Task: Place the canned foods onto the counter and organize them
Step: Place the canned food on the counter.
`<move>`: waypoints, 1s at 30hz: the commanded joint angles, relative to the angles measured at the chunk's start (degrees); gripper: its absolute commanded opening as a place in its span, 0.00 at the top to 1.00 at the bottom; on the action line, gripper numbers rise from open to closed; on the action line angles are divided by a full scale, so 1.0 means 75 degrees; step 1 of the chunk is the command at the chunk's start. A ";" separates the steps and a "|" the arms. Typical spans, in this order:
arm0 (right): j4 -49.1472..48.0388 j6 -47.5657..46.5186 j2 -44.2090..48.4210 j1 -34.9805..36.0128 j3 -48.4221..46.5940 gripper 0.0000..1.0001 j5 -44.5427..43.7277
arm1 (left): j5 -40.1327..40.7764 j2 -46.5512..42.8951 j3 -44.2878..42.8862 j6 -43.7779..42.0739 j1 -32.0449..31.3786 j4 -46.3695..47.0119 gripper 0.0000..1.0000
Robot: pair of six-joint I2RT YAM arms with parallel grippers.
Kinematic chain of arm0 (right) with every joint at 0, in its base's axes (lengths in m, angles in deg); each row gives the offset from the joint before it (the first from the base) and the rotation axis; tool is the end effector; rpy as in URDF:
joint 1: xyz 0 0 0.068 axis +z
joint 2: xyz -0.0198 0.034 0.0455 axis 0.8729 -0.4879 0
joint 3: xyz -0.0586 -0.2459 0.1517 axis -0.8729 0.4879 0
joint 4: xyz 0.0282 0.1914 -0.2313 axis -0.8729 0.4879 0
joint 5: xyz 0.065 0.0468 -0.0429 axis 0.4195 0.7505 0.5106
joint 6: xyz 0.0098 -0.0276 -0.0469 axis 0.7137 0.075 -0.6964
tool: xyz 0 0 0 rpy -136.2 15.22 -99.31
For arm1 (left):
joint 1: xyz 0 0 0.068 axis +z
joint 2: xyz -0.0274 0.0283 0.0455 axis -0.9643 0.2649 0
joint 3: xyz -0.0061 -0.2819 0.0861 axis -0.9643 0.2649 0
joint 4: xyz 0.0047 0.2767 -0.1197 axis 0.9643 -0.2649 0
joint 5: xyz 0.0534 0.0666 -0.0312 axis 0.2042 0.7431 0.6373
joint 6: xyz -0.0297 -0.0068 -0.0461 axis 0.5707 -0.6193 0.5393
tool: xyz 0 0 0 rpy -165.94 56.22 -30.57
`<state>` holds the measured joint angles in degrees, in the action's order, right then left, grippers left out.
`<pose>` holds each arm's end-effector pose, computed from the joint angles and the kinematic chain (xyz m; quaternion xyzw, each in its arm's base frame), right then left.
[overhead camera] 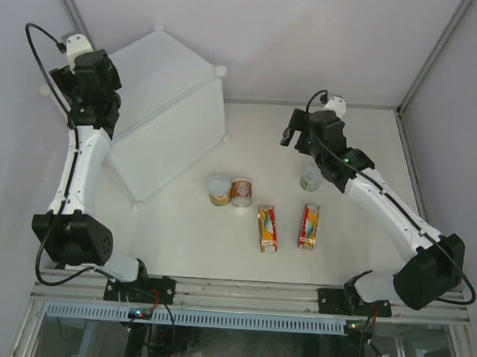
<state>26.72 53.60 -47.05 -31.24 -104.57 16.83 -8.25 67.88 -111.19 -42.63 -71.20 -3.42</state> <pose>0.3138 0.1638 0.3710 0.0857 0.8474 0.1255 0.5088 0.3741 0.0453 0.4771 -0.2727 0.7059 0.2250 0.6138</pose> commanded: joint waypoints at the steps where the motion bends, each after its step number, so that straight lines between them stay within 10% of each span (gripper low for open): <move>1: -0.0223 0.0136 0.0460 0.0031 0.0173 0.11 -0.0012 | 0.0596 0.0051 -0.0662 -0.0172 0.0157 0.0950 1.00; 25: 0.0392 -0.0189 0.1058 0.0080 0.0316 0.10 -0.0147 | 0.1953 0.0605 -0.0582 0.0900 0.0361 0.0850 0.99; 30: 0.0660 -0.0112 0.1127 0.0251 0.0313 0.10 -0.0326 | 0.1812 0.0560 -0.0568 0.1080 0.0362 0.0768 0.66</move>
<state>30.22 53.30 -40.78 -30.60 -99.61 16.29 2.81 72.32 -112.67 -36.97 -70.06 2.05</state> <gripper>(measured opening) 0.895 0.905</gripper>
